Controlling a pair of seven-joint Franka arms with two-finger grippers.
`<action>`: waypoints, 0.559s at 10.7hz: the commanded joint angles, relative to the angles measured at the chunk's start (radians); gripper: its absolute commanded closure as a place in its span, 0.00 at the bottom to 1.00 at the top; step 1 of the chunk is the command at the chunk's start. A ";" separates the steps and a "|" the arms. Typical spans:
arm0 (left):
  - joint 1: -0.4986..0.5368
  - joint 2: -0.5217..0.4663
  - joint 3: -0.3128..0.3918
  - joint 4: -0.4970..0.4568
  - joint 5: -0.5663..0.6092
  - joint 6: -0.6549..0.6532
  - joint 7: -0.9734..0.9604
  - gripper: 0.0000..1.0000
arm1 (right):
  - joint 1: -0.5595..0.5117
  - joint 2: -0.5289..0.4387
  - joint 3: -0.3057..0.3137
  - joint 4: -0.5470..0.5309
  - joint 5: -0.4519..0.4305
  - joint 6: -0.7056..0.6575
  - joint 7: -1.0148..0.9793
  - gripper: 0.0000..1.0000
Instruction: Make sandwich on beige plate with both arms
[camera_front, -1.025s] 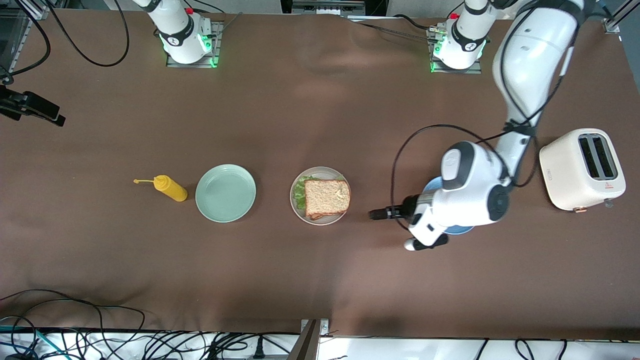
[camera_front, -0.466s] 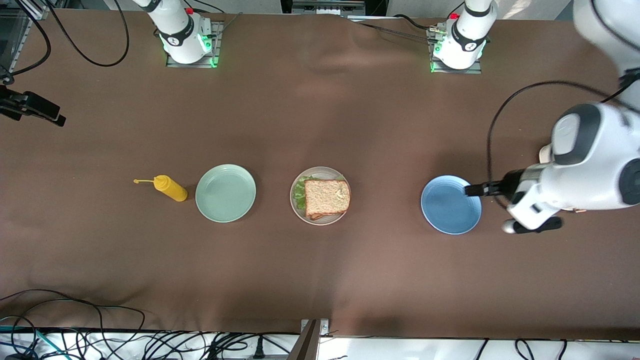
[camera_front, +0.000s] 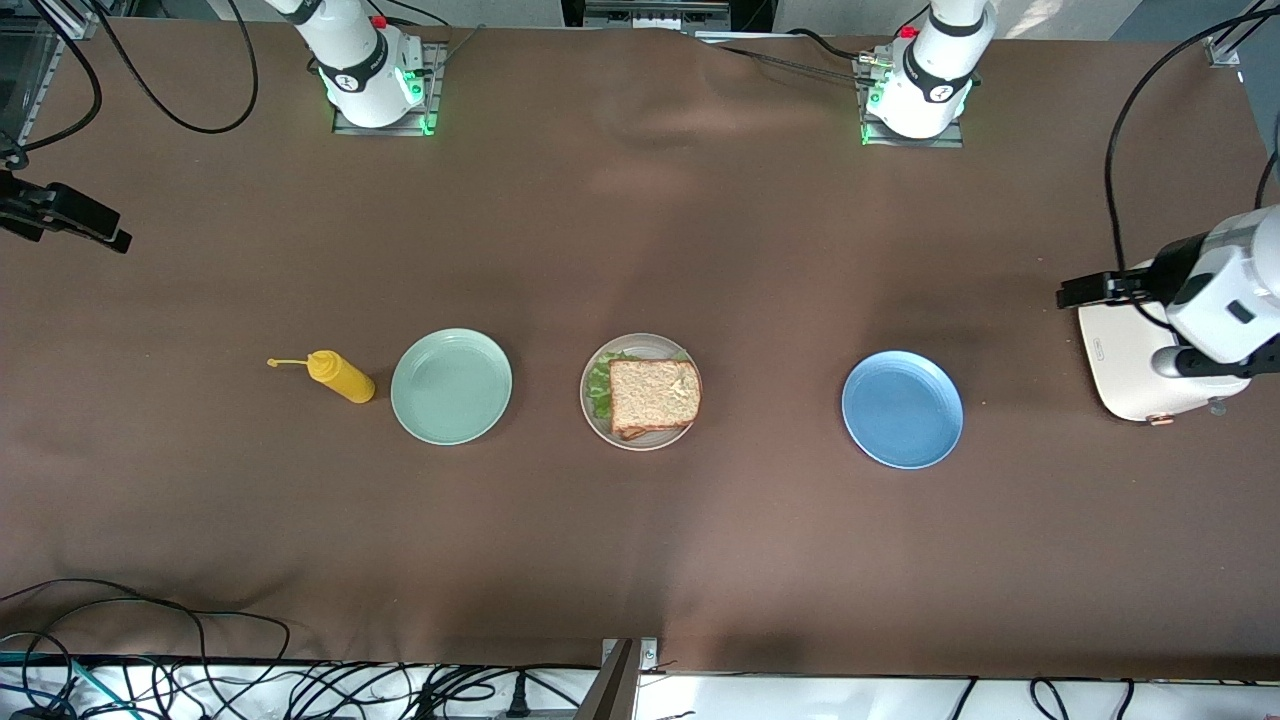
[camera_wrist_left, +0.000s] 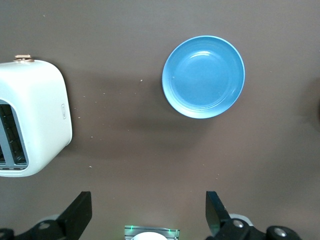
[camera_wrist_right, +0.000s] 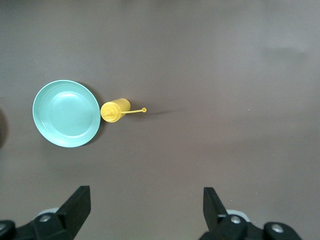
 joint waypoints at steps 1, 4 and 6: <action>0.021 -0.026 0.000 -0.033 0.030 -0.005 0.026 0.00 | -0.003 0.001 0.001 0.009 0.016 -0.003 0.000 0.00; 0.038 -0.075 0.019 -0.029 0.027 -0.033 0.028 0.00 | -0.003 0.000 0.001 0.009 0.016 -0.006 0.000 0.00; -0.114 -0.147 0.175 -0.069 0.022 -0.056 0.031 0.00 | -0.003 0.000 0.002 0.009 0.016 -0.007 0.000 0.00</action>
